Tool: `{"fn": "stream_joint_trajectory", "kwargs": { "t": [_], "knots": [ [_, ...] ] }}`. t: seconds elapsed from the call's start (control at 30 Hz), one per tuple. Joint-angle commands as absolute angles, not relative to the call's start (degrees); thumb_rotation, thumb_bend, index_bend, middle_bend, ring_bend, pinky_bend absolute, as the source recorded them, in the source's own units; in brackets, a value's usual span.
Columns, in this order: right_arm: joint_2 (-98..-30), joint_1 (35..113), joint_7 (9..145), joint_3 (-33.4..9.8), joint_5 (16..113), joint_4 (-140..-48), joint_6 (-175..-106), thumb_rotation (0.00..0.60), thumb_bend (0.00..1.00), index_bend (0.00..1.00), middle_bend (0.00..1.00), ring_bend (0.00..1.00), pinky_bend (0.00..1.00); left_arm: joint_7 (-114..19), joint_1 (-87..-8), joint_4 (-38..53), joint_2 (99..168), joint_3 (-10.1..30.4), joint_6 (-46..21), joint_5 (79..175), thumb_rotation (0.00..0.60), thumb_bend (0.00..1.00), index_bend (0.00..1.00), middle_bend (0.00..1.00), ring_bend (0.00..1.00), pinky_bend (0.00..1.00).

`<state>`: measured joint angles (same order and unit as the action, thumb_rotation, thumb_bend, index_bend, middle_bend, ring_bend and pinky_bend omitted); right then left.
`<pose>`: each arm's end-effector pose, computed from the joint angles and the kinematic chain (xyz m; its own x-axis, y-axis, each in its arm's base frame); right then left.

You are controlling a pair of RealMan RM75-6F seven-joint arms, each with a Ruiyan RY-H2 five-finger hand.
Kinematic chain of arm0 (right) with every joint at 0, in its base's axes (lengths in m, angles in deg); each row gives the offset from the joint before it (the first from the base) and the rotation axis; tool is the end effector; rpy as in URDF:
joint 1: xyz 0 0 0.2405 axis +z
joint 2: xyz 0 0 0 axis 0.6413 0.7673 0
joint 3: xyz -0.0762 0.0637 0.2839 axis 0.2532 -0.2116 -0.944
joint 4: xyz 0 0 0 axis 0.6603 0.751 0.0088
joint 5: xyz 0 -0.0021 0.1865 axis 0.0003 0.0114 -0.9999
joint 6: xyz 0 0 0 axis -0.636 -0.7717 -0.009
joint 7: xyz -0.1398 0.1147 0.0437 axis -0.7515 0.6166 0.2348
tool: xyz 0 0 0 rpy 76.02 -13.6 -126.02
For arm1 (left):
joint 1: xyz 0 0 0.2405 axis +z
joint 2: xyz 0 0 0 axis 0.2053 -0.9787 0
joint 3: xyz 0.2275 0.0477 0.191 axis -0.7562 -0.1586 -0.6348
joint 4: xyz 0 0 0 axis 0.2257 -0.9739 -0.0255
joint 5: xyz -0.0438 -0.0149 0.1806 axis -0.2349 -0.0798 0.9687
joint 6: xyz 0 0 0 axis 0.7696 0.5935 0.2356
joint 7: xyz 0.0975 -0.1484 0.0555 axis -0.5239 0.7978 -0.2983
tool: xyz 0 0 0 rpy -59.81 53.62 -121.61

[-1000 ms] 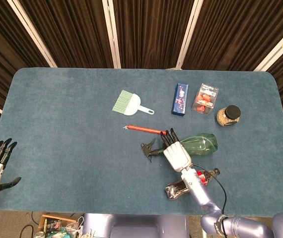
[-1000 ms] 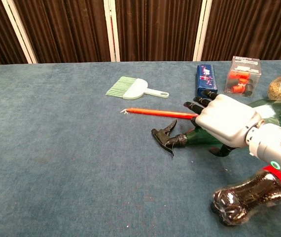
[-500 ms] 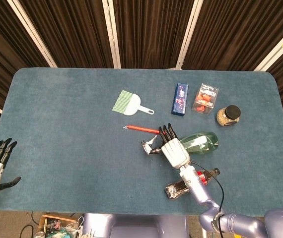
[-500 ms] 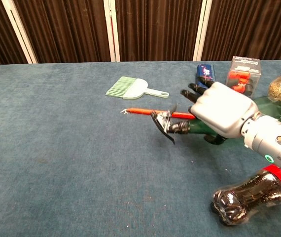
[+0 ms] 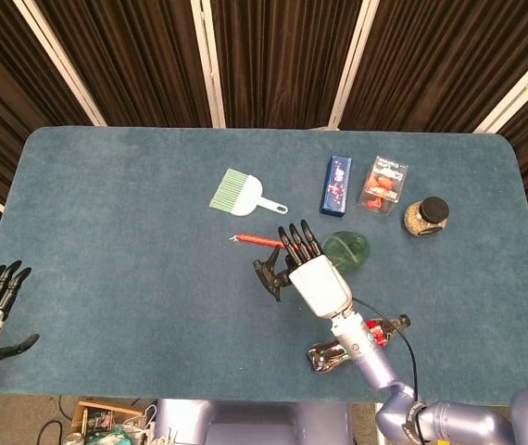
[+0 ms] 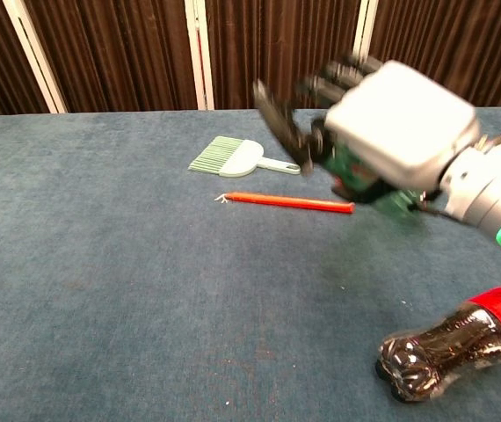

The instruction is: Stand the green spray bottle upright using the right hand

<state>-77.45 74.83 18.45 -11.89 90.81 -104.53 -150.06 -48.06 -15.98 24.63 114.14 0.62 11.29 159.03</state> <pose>-0.1206 -0.3503 0.0008 0.7221 0.3958 0.5674 -0.4269 -0.3905 0.8156 -0.3352 0.2059 0.1941 0.4769 0.0211 0.8787 0.8736 -0.1215 -0.4712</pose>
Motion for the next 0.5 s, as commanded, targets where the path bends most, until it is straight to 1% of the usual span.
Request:
{"fn": "stream_joint_trajectory", "kwargs": {
  "t": [0.03,0.17,0.37,0.5],
  "knots": [
    [-75.29,75.94,26.09,-13.7,93.99,-106.0,-152.62,0.6,0.48,0.93,0.08,0.0,0.0,-47.55,-15.92,24.63,114.02,0.5,11.36,159.2,0.6,0.02,0.0,0.0,0.0,0.0],
    [-74.73,75.75,38.35,-15.31,93.67,-106.74,-154.85,0.6,0.48,0.95,0.09,0.0,0.0,-46.72,-15.93,24.66,113.71,0.17,11.44,159.84,0.6,0.02,0.0,0.0,0.0,0.0],
    [-74.41,75.01,50.46,-16.64,91.08,-110.02,-155.6,0.6,0.48,0.97,0.09,0.0,0.0,-46.24,-16.0,24.6,113.56,-0.18,11.39,160.49,0.6,0.02,0.0,0.0,0.0,0.0],
    [-74.36,74.1,59.08,-18.26,87.52,-113.64,-155.84,0.6,0.48,0.97,0.09,0.0,0.0,-46.39,-15.98,24.71,113.58,-0.19,11.36,160.45,0.6,0.02,0.0,0.0,0.0,0.0]
  ]
}}
